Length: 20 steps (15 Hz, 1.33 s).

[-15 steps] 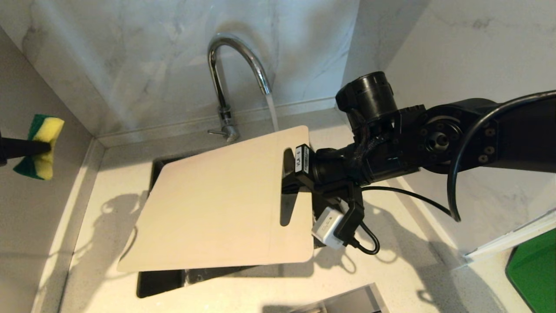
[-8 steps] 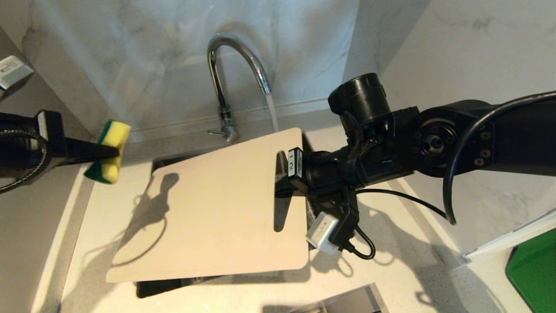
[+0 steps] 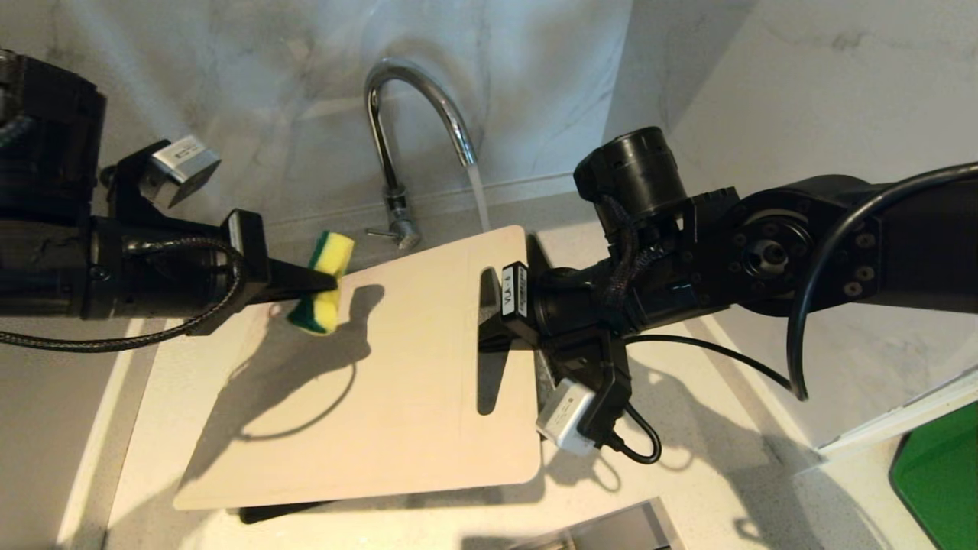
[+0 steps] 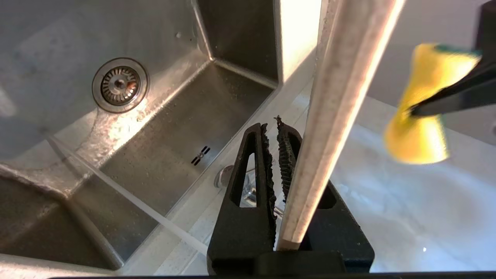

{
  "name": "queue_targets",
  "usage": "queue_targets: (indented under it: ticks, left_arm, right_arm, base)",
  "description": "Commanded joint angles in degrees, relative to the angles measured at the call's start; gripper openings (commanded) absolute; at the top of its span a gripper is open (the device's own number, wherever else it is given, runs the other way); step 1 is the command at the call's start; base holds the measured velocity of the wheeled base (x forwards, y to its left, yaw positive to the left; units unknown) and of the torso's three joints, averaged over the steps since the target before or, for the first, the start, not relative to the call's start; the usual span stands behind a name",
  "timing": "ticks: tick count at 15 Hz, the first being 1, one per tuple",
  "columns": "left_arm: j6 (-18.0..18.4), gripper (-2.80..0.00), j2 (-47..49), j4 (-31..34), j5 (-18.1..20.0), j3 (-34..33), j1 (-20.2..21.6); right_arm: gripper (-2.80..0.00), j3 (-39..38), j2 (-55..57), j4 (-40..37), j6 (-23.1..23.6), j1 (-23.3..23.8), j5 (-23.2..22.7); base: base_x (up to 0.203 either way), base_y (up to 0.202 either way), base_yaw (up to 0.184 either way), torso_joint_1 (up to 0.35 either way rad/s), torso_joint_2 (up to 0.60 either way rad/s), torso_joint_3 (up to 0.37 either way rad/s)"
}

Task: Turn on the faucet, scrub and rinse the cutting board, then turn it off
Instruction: Scrub the cutting board underwater

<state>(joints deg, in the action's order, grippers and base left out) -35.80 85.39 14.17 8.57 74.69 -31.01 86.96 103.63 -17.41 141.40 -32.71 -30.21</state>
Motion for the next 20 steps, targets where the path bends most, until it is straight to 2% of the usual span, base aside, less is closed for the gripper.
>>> queue_targets:
  ticks: [1, 7, 12, 16, 20]
  left_arm:
    - [-0.7, -2.80, 4.1, -0.1, 0.0, 2.2, -1.3]
    - [-5.6, -2.80, 9.3, -0.1, 0.1, 9.4, -2.4]
    - [-6.4, -2.80, 12.2, -0.1, 0.1, 12.9, -6.8]
    - [-6.7, -2.80, 13.6, 0.2, 0.1, 12.0, -7.1]
    - [-6.6, -2.80, 15.0, -0.1, 0.1, 8.8, -5.7]
  right_arm:
    - [-2.80, -0.4, -0.3, -0.1, 0.8, -0.1, -0.2]
    - [-2.80, -0.9, -0.4, -0.1, 1.0, -0.1, -0.2]
    - [-2.80, -1.3, -0.5, -0.1, 1.0, -0.1, -0.1]
    - [-2.80, -1.4, -0.6, -0.1, 1.0, -0.1, 0.0]
    - [-2.80, -1.4, -0.6, -0.1, 0.9, -0.1, 0.0]
  base:
    - [0.000, 0.000, 0.000, 0.000, 0.00, 0.000]
    - [0.000, 0.000, 0.000, 0.000, 0.00, 0.000]
    - [0.000, 0.000, 0.000, 0.000, 0.00, 0.000]
    - [0.000, 0.000, 0.000, 0.000, 0.00, 0.000]
    - [0.000, 0.000, 0.000, 0.000, 0.00, 0.000]
